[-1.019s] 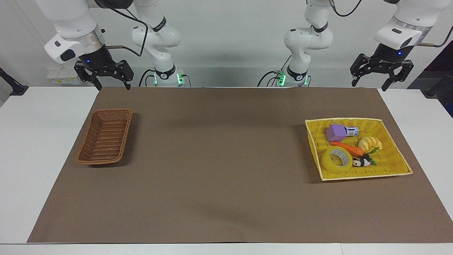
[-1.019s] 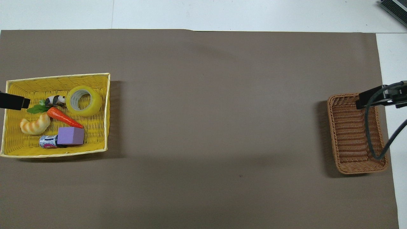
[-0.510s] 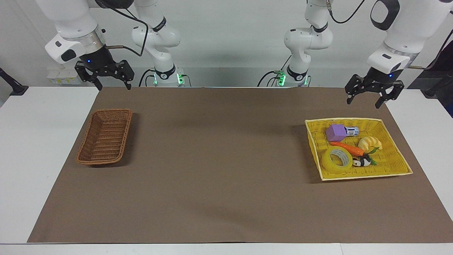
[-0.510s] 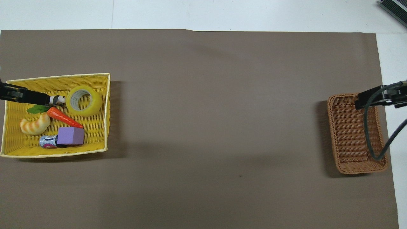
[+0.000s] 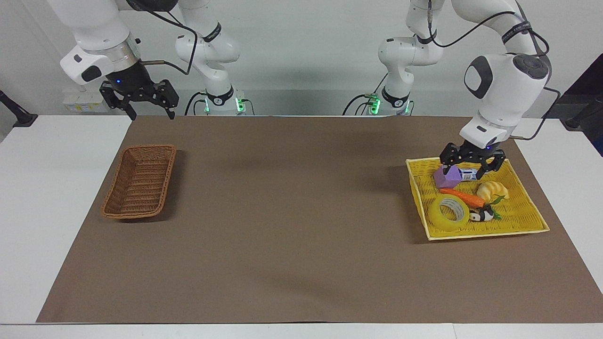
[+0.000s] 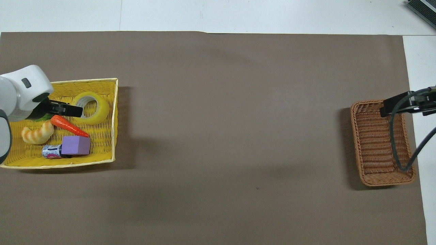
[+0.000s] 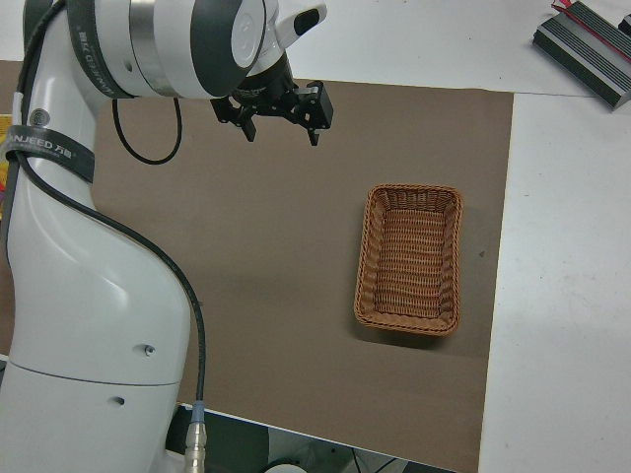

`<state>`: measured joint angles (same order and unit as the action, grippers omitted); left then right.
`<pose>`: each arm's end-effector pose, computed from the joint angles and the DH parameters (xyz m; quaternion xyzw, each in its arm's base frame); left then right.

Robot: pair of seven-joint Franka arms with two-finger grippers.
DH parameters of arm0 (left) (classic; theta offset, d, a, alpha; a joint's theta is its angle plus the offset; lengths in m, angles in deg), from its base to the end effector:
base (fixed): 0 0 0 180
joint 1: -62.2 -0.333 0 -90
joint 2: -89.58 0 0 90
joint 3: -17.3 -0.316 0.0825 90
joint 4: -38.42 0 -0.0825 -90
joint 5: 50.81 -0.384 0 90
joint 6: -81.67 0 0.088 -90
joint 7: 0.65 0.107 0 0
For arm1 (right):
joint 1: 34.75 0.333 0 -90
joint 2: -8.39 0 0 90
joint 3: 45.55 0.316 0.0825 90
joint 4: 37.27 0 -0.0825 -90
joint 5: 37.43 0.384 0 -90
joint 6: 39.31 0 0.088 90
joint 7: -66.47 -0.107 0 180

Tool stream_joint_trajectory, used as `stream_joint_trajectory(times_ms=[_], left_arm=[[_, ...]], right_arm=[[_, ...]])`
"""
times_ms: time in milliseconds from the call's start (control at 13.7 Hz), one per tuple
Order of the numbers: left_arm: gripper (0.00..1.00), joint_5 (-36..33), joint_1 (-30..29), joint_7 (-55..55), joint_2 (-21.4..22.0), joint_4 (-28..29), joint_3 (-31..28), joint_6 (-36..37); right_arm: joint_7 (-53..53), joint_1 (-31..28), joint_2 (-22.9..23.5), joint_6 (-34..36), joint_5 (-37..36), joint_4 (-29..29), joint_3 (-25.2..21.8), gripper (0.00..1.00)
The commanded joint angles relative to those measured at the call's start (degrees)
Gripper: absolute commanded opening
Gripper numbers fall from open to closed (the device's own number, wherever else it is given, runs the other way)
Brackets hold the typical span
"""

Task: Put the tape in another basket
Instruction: 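Reach the left gripper into the yellow basket and grasp the yellow tape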

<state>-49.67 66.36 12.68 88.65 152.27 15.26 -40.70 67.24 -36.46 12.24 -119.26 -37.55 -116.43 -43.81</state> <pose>0.5718 -0.0221 0.4671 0.9893 -0.1294 0.0667 0.0019 0.5568 -0.0007 0.6598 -0.9996 -0.0068 0.0267 0.0002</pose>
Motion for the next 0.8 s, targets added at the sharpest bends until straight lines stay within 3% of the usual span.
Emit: stream_joint_trajectory(times_ms=[0,364,583,728], left_arm=[[1.0,-0.2,-2.6,0.1,-4.3,1.4,-0.2,-5.4],[1.0,0.1,-5.0,0.2,-10.9,1.1,-0.2,-14.9],[0.88,0.2,-6.3,0.2,-14.7,1.2,-0.2,-18.6],[0.61,0.2,-6.4,0.1,-14.6,1.5,-0.2,-18.3]], right_arm=[[0.6,-0.2,-0.7,0.0,0.9,-1.0,0.0,1.0],[-0.3,-0.2,-1.6,-1.3,1.3,-2.9,0.0,1.0],[-3.6,-0.1,-3.7,-5.3,1.3,-6.9,0.5,1.0],[-2.9,-0.2,-3.8,-5.0,1.3,-7.1,0.5,1.0]])
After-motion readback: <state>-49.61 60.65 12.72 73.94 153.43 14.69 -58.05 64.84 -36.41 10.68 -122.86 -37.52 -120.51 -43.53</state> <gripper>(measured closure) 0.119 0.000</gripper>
